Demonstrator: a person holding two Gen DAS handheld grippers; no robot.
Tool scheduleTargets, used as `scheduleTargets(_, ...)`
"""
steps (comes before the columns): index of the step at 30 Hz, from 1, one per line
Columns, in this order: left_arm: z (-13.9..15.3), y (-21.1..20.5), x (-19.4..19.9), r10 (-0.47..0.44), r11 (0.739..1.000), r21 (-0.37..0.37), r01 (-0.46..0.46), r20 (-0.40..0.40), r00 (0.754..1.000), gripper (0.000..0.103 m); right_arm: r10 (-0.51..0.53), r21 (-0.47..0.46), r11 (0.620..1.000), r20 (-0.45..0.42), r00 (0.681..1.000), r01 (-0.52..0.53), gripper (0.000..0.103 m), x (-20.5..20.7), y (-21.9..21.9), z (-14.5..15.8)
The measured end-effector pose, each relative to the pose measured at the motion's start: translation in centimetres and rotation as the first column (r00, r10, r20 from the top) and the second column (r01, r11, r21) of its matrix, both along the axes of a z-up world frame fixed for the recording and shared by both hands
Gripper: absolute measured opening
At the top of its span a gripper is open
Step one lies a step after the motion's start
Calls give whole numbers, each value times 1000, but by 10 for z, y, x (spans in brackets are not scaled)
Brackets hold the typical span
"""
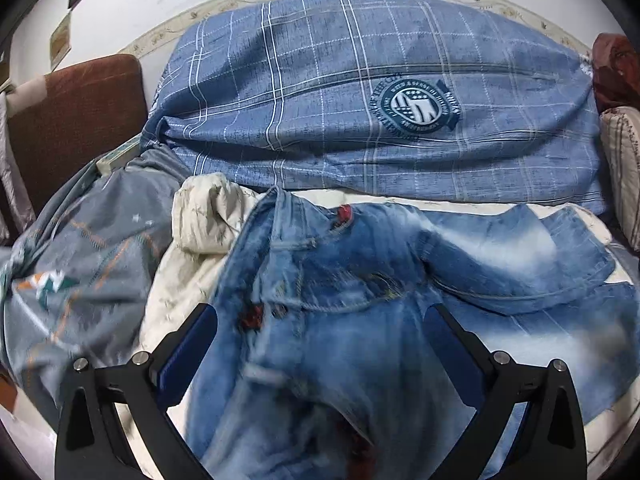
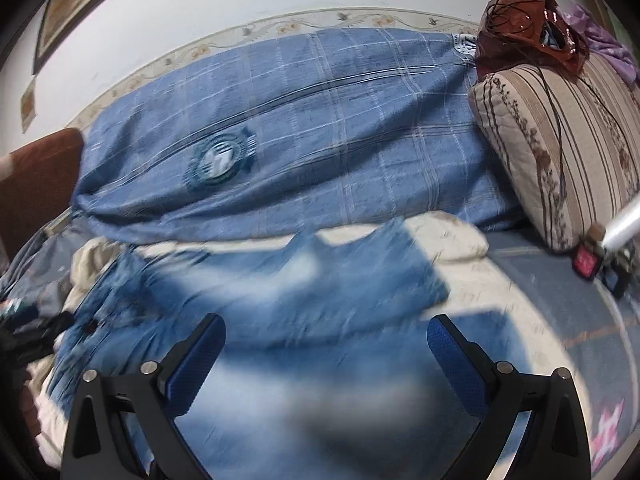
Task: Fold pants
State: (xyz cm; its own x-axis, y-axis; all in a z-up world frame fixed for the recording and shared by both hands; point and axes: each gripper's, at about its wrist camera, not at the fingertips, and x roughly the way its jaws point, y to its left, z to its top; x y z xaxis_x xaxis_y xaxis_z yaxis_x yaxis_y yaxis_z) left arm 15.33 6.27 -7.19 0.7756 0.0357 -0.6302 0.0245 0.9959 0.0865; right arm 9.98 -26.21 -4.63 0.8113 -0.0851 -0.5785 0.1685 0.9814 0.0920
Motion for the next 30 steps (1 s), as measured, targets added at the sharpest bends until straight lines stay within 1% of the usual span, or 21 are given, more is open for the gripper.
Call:
scheduleTargets(2, 3, 9, 21, 1, 1000, 7, 0, -11, 1000, 103, -52, -8, 999, -55, 997, 51, 102, 39, -25, 3)
scheduleTargets(4, 6, 20, 52, 4, 1000, 16, -4, -42, 999, 103, -87, 12, 996, -93, 992, 88, 102, 67, -45, 1)
scheduleTargets(6, 7, 33, 86, 15, 1000, 23, -13, -84, 996, 103, -139, 57, 988, -96, 986, 145, 102, 91, -66, -2)
scheduleTargets(8, 5, 45, 114, 31, 999, 29, -27, -124, 992, 103, -160, 104, 980, -82, 984, 168, 102, 105, -81, -8)
scheduleTargets(9, 3, 52, 131, 36, 999, 26, -33, -150, 988, 103, -161, 118, 978, -81, 984, 169, 102, 114, -88, -13)
scheduleTargets(11, 0, 62, 158, 42, 999, 10, -41, -198, 979, 103, -157, 111, 979, -103, 982, 168, 102, 131, -95, -20)
scheduleTargets(13, -6, 71, 186, 46, 998, -26, -54, -254, 966, 103, -157, 101, 979, -158, 975, 175, 101, 154, -102, -32)
scheduleTargets(15, -13, 77, 211, 72, 995, -49, -90, -295, 953, 103, -155, 117, 977, -193, 969, 180, 98, 170, -108, -42)
scheduleTargets(17, -19, 78, 227, 80, 992, -62, -105, -317, 945, 103, -149, 127, 975, -229, 962, 181, 97, 186, -113, -53)
scheduleTargets(21, -36, 69, 255, 67, 991, -82, -104, -369, 927, 101, -134, 97, 981, -276, 952, 167, 92, 203, -112, -69)
scheduleTargets(23, -51, 61, 265, 60, 990, -89, -106, -414, 908, 90, -129, 103, 980, -310, 942, 168, 87, 209, -112, -80)
scheduleTargets(25, -66, 55, 270, 51, 991, -90, -101, -445, 894, 73, -139, 97, 979, -330, 934, 180, 77, 213, -112, -89)
scheduleTargets(26, -72, 52, 272, 44, 992, -87, -94, -460, 887, 67, -142, 83, 980, -328, 934, 179, 76, 213, -110, -92)
scheduleTargets(27, -78, 49, 274, 45, 993, -77, -93, -474, 879, 63, -141, 70, 982, -324, 935, 173, 70, 213, -109, -93)
scheduleTargets(28, -81, 47, 274, 59, 993, -64, -100, -468, 882, 59, -137, 57, 985, -320, 937, 164, 54, 213, -107, -92)
scheduleTargets(29, -80, 47, 273, 60, 993, -67, -102, -455, 888, 53, -125, 47, 988, -318, 940, 148, 41, 212, -105, -90)
scheduleTargets(30, -78, 45, 271, 47, 992, -83, -92, -439, 898, 39, -129, 29, 989, -313, 941, 146, 30, 210, -103, -88)
